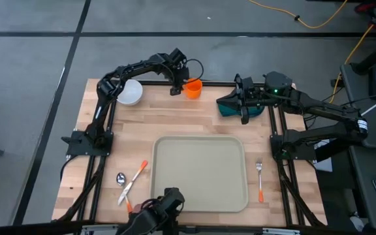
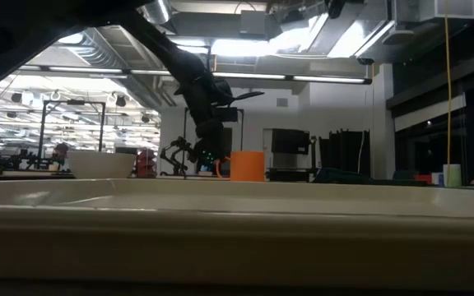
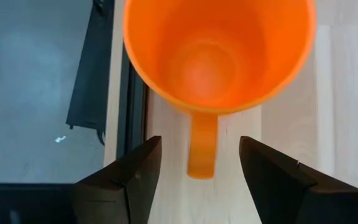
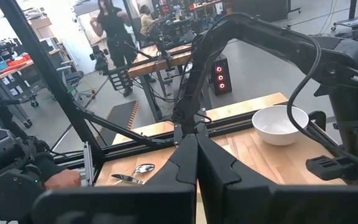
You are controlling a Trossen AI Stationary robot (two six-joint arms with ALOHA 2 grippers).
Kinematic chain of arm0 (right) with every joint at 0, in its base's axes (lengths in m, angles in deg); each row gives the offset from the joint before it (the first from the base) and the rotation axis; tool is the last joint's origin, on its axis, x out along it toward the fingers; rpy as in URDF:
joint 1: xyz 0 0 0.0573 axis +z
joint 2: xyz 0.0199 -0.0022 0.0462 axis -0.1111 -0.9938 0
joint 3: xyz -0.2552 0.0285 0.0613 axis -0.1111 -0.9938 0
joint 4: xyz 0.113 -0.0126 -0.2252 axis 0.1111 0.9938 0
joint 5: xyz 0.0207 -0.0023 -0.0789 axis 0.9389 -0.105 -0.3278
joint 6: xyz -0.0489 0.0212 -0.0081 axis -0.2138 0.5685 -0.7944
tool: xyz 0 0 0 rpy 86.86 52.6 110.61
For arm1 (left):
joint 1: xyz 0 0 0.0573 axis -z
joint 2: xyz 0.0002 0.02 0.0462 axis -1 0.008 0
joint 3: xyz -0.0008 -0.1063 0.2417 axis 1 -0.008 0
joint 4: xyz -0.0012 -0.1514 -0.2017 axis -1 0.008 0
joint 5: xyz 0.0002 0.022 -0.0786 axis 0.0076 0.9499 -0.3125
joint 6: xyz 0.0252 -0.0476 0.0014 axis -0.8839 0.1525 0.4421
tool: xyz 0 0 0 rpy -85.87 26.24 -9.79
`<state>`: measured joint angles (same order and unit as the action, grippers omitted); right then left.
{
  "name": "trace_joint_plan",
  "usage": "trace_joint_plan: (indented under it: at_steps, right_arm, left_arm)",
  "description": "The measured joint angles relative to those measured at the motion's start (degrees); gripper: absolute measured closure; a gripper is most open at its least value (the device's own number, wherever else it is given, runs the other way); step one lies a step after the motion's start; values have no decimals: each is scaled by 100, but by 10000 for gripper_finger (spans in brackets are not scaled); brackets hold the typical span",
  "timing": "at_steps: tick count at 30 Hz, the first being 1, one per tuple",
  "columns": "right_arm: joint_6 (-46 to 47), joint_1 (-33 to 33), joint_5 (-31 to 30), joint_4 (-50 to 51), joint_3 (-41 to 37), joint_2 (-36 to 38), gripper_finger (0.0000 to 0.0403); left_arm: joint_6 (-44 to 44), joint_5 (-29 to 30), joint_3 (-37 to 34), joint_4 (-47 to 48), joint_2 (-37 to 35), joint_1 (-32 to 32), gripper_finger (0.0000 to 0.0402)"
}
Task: Set up tray
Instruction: Put the orange mug on the serving tray
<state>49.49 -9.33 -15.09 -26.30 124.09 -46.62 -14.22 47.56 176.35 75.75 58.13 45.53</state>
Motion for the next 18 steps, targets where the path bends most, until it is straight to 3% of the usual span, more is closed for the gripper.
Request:
trace_joint_plan:
  at_steps: [6, 9, 13, 18]
  right_arm:
    - [-47, 0, -2, 1, 0, 0, 397]
    - [-57, 0, -2, 0, 0, 0, 397]
    - [-76, 0, -2, 0, 0, 0, 397]
    - [-206, 0, -4, 0, 0, 0, 397]
  left_arm:
    - [52, 47, 0, 45, 74, 0, 211]
    - [50, 49, -2, 32, 80, 0, 263]
    - [60, 5, 0, -28, 80, -4, 363]
    - [61, -35, 0, 55, 77, -13, 365]
